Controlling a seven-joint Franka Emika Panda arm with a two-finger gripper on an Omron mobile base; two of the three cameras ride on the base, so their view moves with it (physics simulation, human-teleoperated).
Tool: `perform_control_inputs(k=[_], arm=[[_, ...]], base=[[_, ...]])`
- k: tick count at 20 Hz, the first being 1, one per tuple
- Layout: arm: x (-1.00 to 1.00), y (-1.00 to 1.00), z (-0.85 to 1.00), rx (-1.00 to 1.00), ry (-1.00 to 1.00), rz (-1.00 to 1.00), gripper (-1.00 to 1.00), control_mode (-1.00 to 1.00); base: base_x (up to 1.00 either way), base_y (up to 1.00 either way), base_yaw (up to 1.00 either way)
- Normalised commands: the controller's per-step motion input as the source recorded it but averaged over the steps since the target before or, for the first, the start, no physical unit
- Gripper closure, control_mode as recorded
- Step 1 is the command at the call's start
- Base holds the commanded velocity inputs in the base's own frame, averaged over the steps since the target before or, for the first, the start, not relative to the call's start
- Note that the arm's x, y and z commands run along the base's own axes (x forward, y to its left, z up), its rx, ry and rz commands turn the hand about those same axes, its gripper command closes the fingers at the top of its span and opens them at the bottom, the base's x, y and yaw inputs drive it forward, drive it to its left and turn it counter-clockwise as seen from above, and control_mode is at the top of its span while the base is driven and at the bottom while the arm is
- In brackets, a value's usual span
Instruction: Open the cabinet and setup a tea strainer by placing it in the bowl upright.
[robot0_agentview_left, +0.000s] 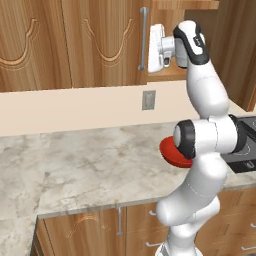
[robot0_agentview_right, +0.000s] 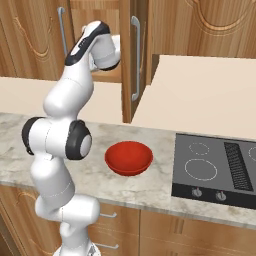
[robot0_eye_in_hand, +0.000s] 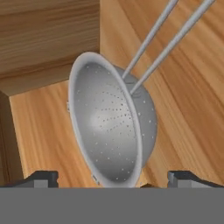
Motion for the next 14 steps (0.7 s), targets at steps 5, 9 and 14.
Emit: perform_control_inputs(k=[5, 9, 14], arm=[[-0.07, 0.26, 0.0, 0.0, -0.03, 0.12, -1.0, -1.0], [-0.64, 0.0, 0.02, 0.08, -0.14, 0.13, -1.0, -1.0], [-0.9, 0.05, 0.25, 0.17, -0.16, 0.23, -1.0, -1.0]], base=[[0.0, 0.0, 0.0], [0.0, 0.0, 0.0], [0.0, 0.0, 0.0]])
